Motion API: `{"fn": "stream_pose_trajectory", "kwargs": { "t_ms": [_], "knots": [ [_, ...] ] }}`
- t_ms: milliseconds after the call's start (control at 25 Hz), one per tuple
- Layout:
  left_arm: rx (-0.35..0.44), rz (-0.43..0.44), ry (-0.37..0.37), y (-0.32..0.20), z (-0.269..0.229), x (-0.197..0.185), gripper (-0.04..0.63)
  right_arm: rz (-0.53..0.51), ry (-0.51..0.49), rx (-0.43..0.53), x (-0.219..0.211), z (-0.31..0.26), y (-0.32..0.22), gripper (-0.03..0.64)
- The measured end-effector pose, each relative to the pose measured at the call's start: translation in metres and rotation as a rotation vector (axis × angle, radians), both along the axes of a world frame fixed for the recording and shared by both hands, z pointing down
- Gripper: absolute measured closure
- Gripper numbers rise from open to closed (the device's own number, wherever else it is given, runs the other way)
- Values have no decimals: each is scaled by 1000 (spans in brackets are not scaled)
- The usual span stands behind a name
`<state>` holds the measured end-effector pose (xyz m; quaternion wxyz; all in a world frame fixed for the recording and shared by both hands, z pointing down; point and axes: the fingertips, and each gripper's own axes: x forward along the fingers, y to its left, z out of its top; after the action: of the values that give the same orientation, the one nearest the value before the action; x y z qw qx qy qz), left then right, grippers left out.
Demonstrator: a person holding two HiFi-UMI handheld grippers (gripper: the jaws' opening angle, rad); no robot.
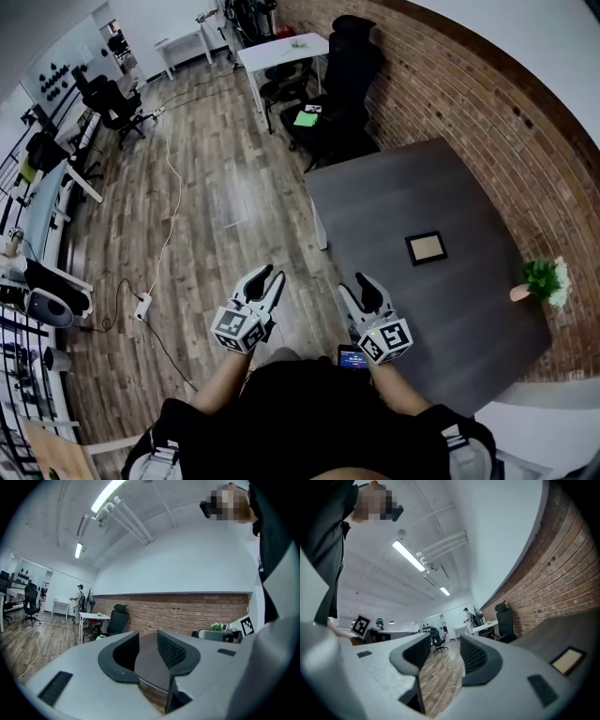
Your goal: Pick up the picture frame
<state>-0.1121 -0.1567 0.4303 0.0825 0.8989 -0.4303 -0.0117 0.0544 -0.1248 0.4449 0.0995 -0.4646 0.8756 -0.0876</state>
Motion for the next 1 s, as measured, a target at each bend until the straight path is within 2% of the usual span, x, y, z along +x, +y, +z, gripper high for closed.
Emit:
{"fn": "stream_pose_trajectory", "kwargs": {
  "t_ms": [280, 480, 800, 1000],
  "knots": [
    [5, 62, -19, -63, 4, 16, 491, 107, -4, -26, 35, 15, -33, 419],
    [-21, 166, -17, -129, 20, 41, 491, 219, 5, -66, 60, 34, -69, 419],
    [-103, 478, -18, -240, 51, 129, 491, 499, 6, -128, 102, 43, -136, 419],
    [-157, 734, 1, -279, 61, 189, 486, 701, -37, -191, 132, 53, -161, 419]
  ]
}}
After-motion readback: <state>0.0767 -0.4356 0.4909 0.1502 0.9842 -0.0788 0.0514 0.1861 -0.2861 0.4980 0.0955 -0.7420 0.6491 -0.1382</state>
